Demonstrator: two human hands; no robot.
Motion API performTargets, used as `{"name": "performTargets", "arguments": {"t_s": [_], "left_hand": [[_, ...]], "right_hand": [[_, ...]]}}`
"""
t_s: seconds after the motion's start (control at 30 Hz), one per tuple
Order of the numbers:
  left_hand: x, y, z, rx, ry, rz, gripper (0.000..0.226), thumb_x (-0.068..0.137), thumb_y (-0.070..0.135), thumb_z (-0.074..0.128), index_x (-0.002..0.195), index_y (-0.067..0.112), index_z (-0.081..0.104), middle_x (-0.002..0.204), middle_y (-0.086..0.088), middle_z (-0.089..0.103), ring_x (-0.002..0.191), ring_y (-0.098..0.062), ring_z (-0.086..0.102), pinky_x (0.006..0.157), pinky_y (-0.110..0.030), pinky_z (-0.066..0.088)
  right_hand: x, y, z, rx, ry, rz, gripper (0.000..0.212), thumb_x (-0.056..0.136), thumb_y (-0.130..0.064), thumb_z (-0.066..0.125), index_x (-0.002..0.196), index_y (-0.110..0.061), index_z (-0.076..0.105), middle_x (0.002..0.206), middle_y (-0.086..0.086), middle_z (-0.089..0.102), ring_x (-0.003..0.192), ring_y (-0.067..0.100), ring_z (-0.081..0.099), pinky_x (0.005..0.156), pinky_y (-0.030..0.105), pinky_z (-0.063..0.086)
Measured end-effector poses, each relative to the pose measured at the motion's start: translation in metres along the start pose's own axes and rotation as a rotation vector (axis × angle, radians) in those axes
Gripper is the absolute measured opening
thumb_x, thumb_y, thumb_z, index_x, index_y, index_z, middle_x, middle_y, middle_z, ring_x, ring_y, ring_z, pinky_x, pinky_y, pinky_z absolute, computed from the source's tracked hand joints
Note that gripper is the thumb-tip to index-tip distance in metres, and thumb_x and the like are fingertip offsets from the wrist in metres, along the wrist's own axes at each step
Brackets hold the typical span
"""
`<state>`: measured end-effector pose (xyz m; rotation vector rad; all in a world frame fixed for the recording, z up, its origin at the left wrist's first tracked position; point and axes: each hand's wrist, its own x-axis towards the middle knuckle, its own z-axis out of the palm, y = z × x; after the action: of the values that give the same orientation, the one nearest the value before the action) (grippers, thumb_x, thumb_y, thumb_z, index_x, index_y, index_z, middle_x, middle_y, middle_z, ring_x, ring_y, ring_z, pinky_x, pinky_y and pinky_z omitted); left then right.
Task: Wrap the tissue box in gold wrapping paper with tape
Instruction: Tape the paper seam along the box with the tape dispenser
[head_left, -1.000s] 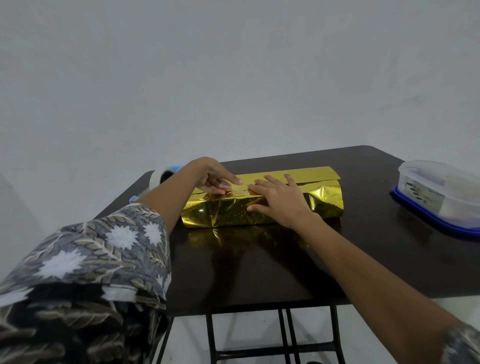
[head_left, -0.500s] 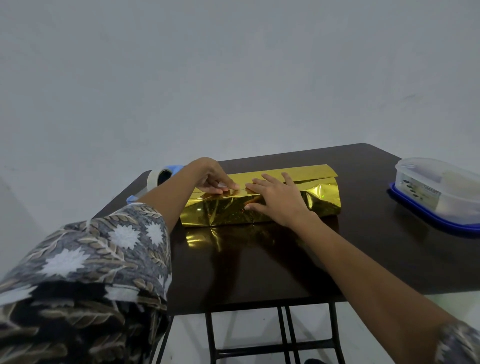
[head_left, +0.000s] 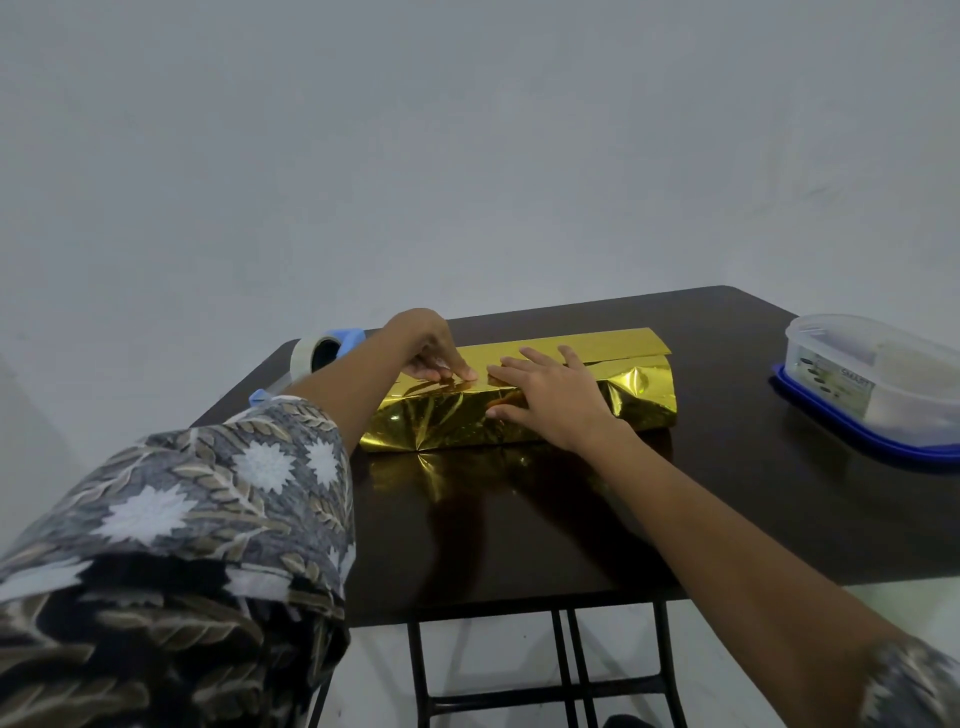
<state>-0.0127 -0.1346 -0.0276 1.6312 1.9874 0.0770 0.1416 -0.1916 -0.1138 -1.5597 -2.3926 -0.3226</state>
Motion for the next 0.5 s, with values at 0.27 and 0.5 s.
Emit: {"name": "performTargets", "arguments": {"t_s": [0.27,0.5], "left_hand": [[0.000,-0.009,-0.003,0.049,-0.007,-0.070,0.045,0.077,0.049,0.069,0.070,0.011,0.045,0.065,0.002,0.041,0.054,-0.006,0.032,0.044,-0.016,0.031],[0.001,-0.051,-0.028,0.063,-0.012,-0.219,0.052,0.073,0.054,0.070,0.068,0.010,0.042,0.060,0.002,0.038,0.052,-0.005,0.026,0.048,-0.016,0.025]], "right_hand": [[0.002,0.000,0.002,0.000,-0.003,0.004,0.060,0.092,-0.061,0.033,0.145,-0.034,0.027,0.154,-0.007,0.028,0.145,0.015,0.014,0.116,0.045,0.008],[0.001,0.001,0.003,-0.024,-0.005,0.004,0.062,0.091,-0.063,0.029,0.146,-0.035,0.024,0.154,-0.009,0.026,0.145,0.014,0.015,0.116,0.046,0.005]]}}
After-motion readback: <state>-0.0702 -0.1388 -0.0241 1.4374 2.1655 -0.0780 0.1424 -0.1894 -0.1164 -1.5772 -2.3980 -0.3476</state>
